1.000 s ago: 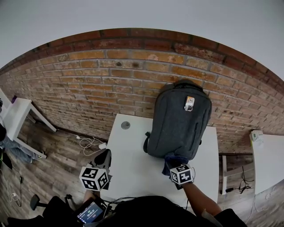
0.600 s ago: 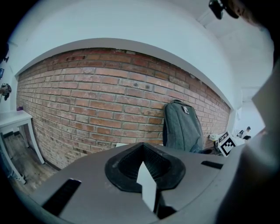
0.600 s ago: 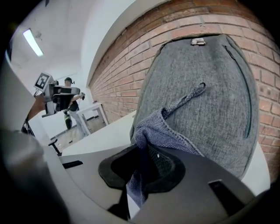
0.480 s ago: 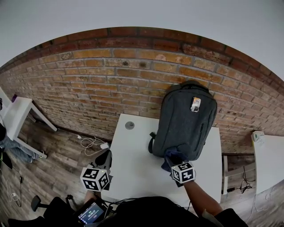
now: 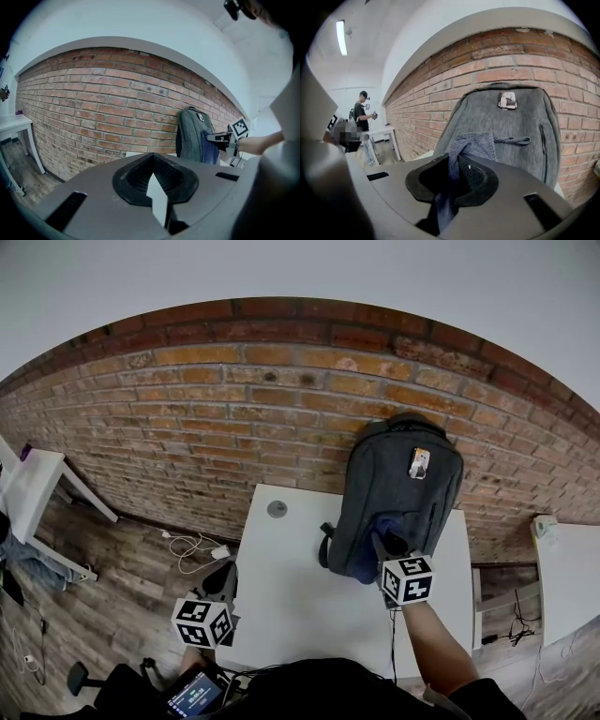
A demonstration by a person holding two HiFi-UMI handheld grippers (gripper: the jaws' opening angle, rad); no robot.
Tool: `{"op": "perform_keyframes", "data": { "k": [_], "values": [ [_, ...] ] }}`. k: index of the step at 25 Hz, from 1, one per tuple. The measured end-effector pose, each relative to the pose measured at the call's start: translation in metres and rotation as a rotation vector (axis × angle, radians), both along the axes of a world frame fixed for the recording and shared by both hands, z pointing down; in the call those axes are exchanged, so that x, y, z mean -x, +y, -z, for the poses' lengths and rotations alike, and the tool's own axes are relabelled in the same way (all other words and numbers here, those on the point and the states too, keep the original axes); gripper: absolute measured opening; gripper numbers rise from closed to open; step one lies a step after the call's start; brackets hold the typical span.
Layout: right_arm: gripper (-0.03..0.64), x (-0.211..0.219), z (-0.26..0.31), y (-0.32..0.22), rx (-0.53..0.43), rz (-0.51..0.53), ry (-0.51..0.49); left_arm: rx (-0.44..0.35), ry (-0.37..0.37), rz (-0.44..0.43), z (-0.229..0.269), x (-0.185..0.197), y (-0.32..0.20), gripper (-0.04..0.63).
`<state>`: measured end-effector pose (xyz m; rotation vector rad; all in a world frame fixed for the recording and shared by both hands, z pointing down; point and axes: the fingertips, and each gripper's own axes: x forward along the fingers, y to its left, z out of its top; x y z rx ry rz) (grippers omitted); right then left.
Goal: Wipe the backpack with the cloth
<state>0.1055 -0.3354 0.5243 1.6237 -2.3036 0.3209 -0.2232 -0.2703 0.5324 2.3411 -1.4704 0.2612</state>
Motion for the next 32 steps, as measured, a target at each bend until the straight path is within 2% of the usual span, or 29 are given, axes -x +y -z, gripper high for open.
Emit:
{"op": "perform_keyframes", "data": {
  "k": [6,16,22,28,32],
  "values": [
    [0.048,-0.028,0.048,-0.047,-0.039,-0.094,0.034,0.011,0.018,0.019,-0.005,0.008,0.001,-0.003],
    [0.048,-0.047,0.101,-0.109,-0.097,-0.145,0.047,0.034,0.041,0.053,-0.016,0.021,0.001,-0.003],
    [0.048,-0.055,0.125,-0.138,-0.104,-0.184,0.041,0.040,0.045,0.042,-0.019,0.020,-0.003,-0.003],
    [0.048,-0.045,0.127,-0.145,-0.099,-0.226,0.027,0.051,0.051,0.042,-0.025,0.023,-0.004,-0.003],
    [0.048,-0.033,0.129,-0.146,-0.107,-0.205,0.033,0.052,0.053,0.035,-0.025,0.021,-0.004,-0.003]
  ]
}}
